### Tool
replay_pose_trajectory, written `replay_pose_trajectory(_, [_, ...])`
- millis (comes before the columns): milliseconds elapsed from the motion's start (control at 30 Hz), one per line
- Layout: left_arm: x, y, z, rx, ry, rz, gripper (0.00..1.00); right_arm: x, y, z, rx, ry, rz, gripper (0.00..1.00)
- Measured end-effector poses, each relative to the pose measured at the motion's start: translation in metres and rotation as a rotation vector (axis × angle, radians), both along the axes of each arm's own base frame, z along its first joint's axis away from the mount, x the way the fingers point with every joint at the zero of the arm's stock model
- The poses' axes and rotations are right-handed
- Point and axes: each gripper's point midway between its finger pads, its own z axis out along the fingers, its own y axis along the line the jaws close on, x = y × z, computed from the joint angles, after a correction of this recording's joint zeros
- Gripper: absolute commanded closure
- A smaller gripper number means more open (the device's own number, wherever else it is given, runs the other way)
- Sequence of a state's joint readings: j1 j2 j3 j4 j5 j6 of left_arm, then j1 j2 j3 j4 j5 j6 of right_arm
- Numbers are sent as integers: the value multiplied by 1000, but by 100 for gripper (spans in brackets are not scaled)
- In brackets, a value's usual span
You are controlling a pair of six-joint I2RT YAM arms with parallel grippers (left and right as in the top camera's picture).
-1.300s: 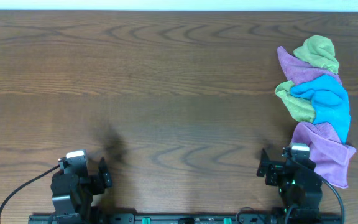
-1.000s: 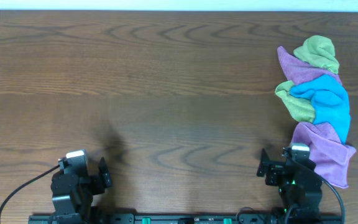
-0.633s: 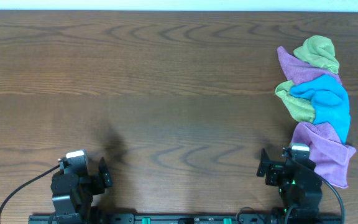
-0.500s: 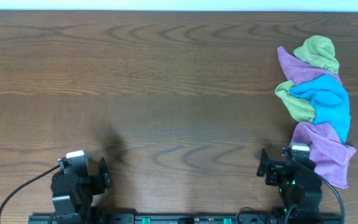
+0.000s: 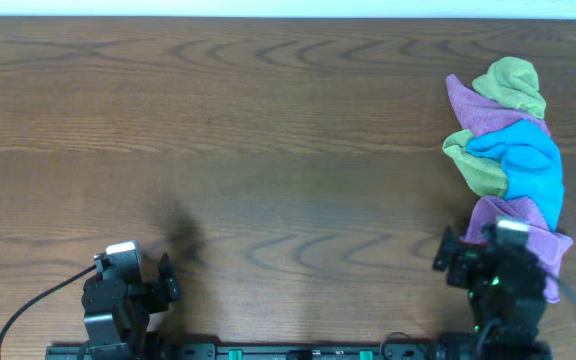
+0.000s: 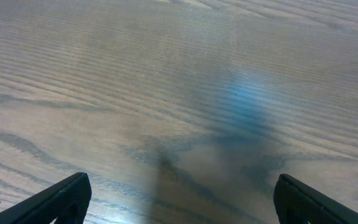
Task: Fold the cloth
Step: 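Move the right gripper down to the purple cloth corner and grasp it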
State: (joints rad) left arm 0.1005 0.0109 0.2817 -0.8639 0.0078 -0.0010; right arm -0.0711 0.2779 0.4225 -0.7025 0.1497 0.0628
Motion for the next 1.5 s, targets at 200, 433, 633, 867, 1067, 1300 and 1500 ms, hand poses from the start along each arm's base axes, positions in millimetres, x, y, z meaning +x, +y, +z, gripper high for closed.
replay_pose_trajectory(200, [0,0,0,1,0,0,5,5,-22,37,53,74,-141,1])
replay_pose_trajectory(433, [0,0,0,0,0,0,5,14,-36,63,87,181,-220,1])
replay_pose_trajectory(633, [0,0,0,0,0,0,5,24,-45,82,109,236,-270,0])
replay_pose_trajectory(867, [0,0,0,0,0,0,5,23,-65,72,170,329,-406,1])
replay_pose_trajectory(1067, [0,0,0,0,0,0,5,23,-76,42,194,468,-458,1])
replay_pose_trajectory(1300, [0,0,0,0,0,0,5,30,-79,14,163,609,-410,1])
replay_pose_trajectory(1500, [0,0,0,0,0,0,5,37,-81,4,147,651,-383,1])
